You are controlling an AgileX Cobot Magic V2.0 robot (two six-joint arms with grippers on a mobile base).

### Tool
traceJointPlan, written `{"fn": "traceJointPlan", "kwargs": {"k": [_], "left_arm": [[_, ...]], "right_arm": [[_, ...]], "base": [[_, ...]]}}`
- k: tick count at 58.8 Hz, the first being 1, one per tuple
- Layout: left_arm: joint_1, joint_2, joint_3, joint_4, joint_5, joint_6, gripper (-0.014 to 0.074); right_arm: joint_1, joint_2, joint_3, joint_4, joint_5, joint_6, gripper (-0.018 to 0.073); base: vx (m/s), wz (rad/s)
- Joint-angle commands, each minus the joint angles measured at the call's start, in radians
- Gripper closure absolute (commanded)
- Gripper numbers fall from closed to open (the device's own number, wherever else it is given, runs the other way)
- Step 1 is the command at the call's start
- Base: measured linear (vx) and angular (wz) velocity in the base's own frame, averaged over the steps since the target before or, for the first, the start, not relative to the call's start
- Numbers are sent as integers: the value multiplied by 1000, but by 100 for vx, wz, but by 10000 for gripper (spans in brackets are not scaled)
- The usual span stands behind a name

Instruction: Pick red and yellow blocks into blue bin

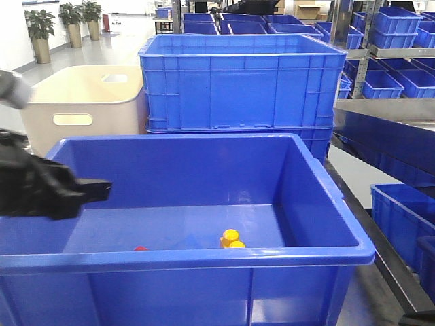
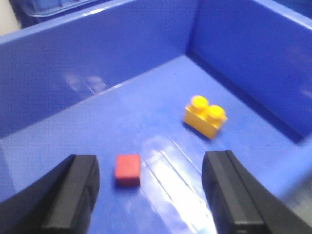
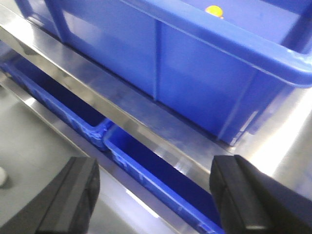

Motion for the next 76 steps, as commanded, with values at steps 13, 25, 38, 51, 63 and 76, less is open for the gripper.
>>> {"fn": "traceJointPlan", "kwargs": {"k": [13,25,38,51,63,76], "left_arm": [[-2,-287,185,-73,14,-9,59],[-2,-510,406,-58,65,-10,59],[-2,-667,567,148,104,-274,59],[-2,-697,665,295,79,-403,101],[-2,-697,676,292,52,-402,314],[-2,-697,676,292,26,-402,519]], "right_arm": [[-2,-3,-27,-168,-42,177,44],[-2,-3,37,-295,-32,371,82],[-2,-3,129,-339,-69,416,132],[-2,-3,156,-337,-104,383,228],[-2,-3,156,-331,-123,371,426],[-2,-3,156,-332,-122,371,575]], "base": [[0,0],[0,0],[0,0],[0,0],[0,0],[0,0]]}}
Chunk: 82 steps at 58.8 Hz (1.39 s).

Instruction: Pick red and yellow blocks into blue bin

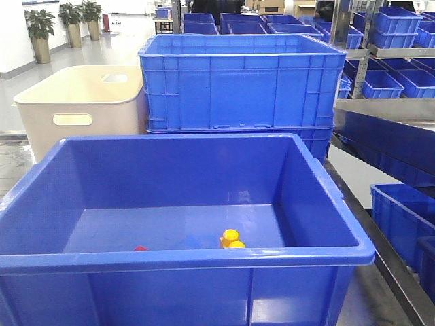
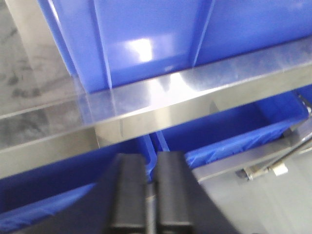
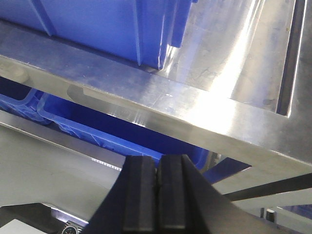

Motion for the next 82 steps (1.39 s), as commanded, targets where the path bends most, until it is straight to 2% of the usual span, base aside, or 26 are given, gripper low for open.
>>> {"fn": "traceJointPlan", "kwargs": {"k": [1,9,40,43,46,51,60,68,82], "left_arm": [[-2,6,-24,-1,-86,-9,534],[-2,6,-24,-1,-81,-9,606],[-2,6,-24,-1,-81,-9,604],[-2,6,-24,8,-79,-7,603],[-2,-3,-17,51,-90,-6,603],[28,-50,24,77,-162,-7,603],[128,-163,171,77,-414,-7,603],[200,-255,301,67,-587,-10,603],[266,-382,491,47,-752,-10,603]], "right_arm": [[-2,-3,-28,-9,-66,-12,575],[-2,-3,-28,-7,-52,-9,573],[-2,-3,-28,-7,-51,-11,569],[-2,-3,-28,-7,-51,-11,569],[-2,-3,-28,-7,-51,-11,569],[-2,-3,-28,-6,-51,-11,569],[-2,-3,-28,-5,-51,-11,569],[-2,-3,-28,-6,-51,-11,569],[-2,-3,-28,-6,-51,-11,569]], "base": [[0,0],[0,0],[0,0],[0,0],[0,0],[0,0],[0,0],[0,0],[0,0]]}}
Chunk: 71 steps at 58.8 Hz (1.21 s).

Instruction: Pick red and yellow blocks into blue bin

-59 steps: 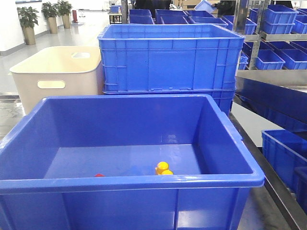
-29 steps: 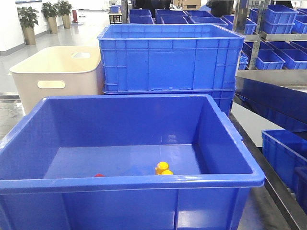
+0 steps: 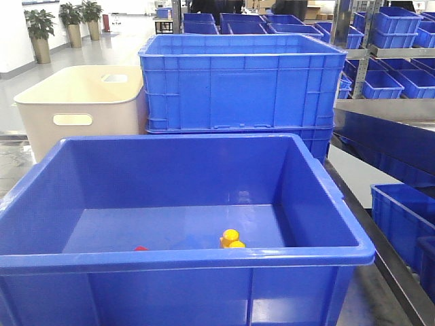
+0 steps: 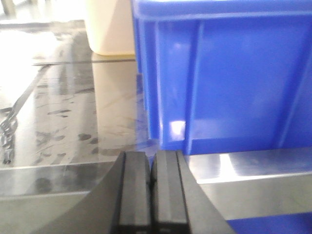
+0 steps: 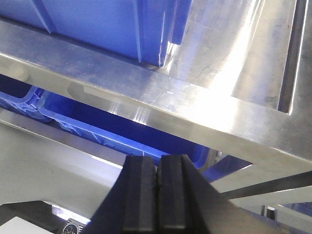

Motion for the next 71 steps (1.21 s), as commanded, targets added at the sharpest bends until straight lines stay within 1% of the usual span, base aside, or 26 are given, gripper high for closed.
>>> {"fn": "traceJointPlan", "kwargs": {"k": [1,12,17,24,35,48,57,71], "left_arm": [[20,-29,27,-10,-155,-9,603],[51,-140,107,-10,-195,-10,603],[51,-134,131,-13,-224,-10,603],[50,-135,138,-20,-224,-10,603],[48,-135,138,-20,-294,-10,603],[46,-135,138,-20,-279,-10,603],[29,-135,138,-20,-269,-10,603],[40,-134,137,-20,-274,-10,603]], "right_arm": [[-2,-3,-28,-9,-60,-11,569],[-2,-3,-28,-9,-60,-11,569],[-2,-3,-28,-8,-57,-11,569],[-2,-3,-28,-8,-55,-11,569],[-2,-3,-28,-9,-52,-11,569],[-2,-3,-28,-9,-52,-11,569],[-2,-3,-28,-9,-51,-11,569],[-2,-3,-28,-9,-48,-11,569]], "base": [[0,0],[0,0],[0,0],[0,0],[0,0],[0,0],[0,0],[0,0]]}}
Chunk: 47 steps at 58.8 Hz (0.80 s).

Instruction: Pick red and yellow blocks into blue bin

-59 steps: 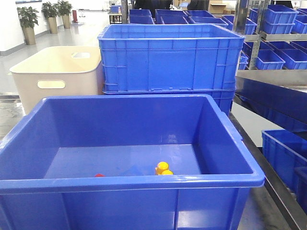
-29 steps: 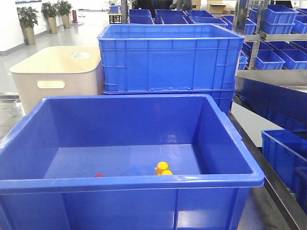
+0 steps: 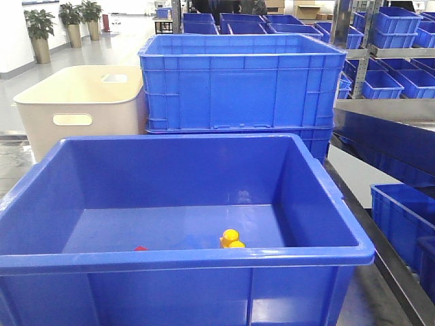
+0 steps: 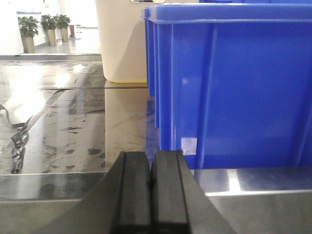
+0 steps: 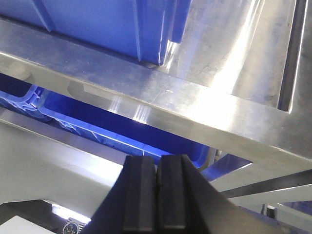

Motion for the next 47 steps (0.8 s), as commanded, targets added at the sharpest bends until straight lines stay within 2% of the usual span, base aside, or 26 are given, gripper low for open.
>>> {"fn": "traceJointPlan", "kwargs": {"k": [1,47], "left_arm": [[1,-18,-16,-10,-84,-9,603],[1,-18,-16,-10,-81,-9,603]], "right_arm": [[-2,-3,-28,-10,-51,-11,569],[-2,-3,-28,-10,-44,-11,569]], "base": [[0,0],[0,0]]}}
